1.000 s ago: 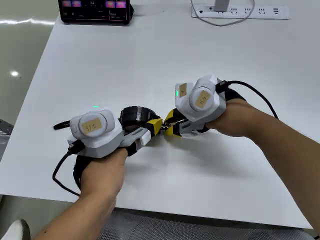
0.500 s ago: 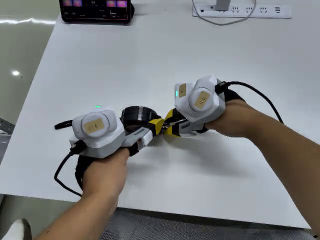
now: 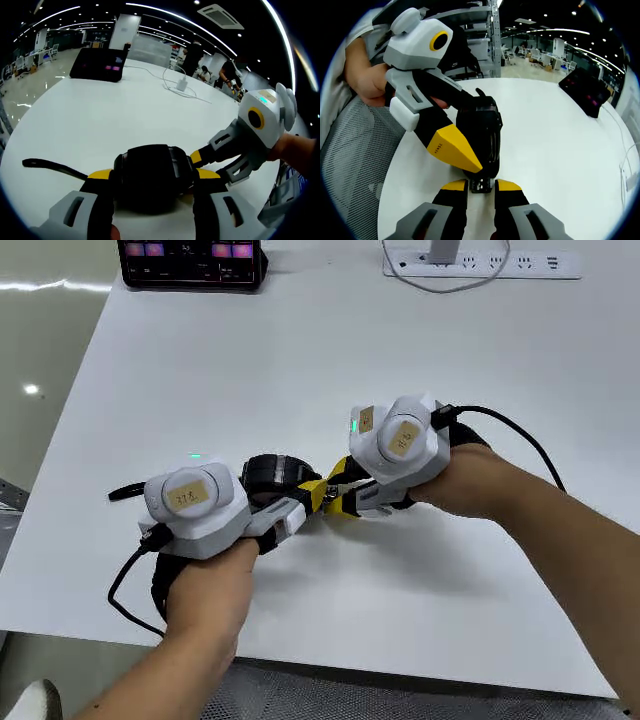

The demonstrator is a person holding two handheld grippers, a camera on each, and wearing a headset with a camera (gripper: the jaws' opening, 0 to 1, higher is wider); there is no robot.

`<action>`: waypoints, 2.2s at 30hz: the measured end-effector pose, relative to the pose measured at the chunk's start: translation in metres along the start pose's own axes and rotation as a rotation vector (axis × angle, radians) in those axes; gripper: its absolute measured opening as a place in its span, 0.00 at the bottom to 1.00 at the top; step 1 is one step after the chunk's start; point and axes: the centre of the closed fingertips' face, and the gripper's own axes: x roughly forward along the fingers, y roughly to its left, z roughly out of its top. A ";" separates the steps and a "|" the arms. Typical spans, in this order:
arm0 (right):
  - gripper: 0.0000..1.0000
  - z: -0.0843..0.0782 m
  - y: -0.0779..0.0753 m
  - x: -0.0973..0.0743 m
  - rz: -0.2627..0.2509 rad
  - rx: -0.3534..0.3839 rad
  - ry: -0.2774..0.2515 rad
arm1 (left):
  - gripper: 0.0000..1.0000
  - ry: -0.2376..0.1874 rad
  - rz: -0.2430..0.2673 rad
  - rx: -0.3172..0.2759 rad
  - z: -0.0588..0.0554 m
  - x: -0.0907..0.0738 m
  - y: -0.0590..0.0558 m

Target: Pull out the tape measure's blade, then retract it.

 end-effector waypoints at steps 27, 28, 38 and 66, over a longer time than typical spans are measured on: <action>0.24 0.000 0.000 -0.023 -0.049 0.099 -0.069 | 0.64 0.006 -0.014 0.084 0.005 -0.008 0.001; 0.24 0.000 0.000 -0.024 -0.055 0.102 -0.072 | 0.64 0.006 -0.013 0.085 0.006 -0.009 0.002; 0.26 0.001 0.001 -0.039 -0.096 0.137 -0.107 | 0.65 0.011 -0.021 0.114 0.007 -0.016 0.005; 0.55 -0.033 0.016 -0.103 -0.240 0.242 -0.145 | 0.80 0.046 -0.150 0.329 0.000 -0.039 0.005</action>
